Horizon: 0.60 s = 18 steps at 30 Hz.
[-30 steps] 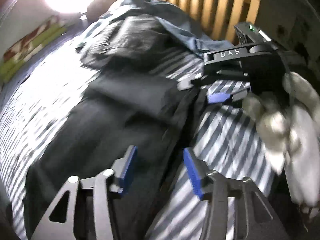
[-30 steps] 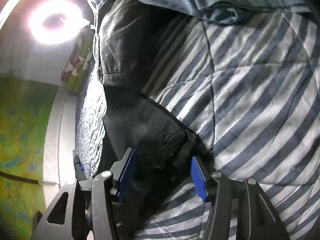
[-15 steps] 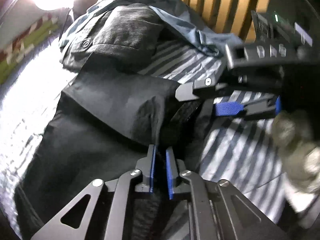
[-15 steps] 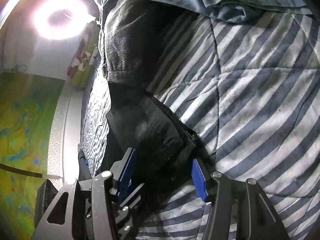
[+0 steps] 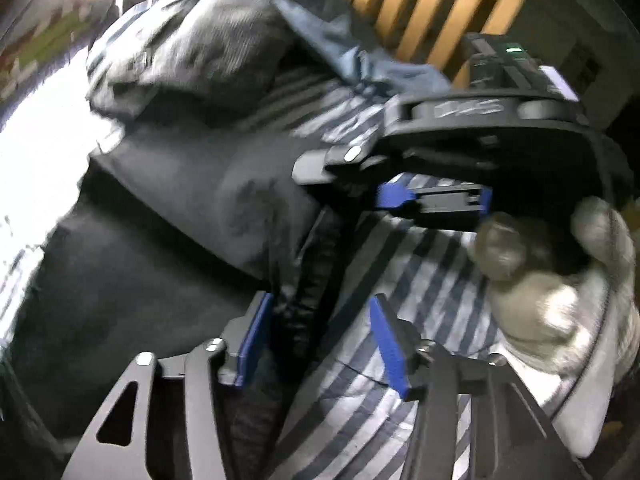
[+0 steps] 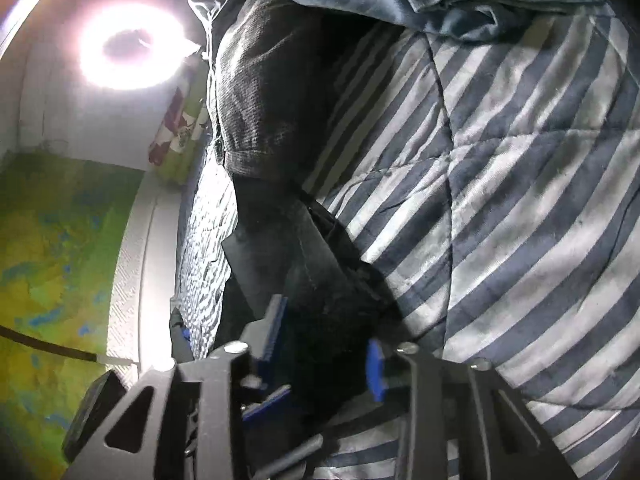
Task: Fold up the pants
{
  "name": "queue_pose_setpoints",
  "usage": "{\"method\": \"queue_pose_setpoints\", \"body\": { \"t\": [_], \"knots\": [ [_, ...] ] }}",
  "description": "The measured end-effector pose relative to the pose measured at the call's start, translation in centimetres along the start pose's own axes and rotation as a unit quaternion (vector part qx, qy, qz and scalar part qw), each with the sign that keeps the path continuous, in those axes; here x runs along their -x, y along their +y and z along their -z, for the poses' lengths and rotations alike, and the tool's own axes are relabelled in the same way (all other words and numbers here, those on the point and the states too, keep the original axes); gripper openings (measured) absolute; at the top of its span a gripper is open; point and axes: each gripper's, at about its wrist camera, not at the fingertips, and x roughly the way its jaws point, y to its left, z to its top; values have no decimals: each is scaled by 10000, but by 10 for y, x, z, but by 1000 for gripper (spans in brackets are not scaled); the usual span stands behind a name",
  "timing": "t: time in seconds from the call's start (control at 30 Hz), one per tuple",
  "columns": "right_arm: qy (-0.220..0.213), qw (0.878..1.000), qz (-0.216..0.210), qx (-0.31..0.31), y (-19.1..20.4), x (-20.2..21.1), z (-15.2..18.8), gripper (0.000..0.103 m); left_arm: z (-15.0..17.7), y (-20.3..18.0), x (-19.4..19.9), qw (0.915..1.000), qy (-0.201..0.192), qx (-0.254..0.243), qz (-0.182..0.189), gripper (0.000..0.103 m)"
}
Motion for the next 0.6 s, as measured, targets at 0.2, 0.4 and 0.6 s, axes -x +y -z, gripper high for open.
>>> {"method": "queue_pose_setpoints", "body": {
  "t": [0.2,0.4,0.6],
  "knots": [
    [-239,9994,-85,251,5,11,2,29,17,5,-10,10000,-24,91,-20,66],
    [-181,9934,442,1040,35,-7,11,5,36,15,59,9963,-685,485,-179,68],
    [-803,9776,-18,1947,89,37,19,5,108,112,143,9710,-1044,1940,-932,68]
  ]
}}
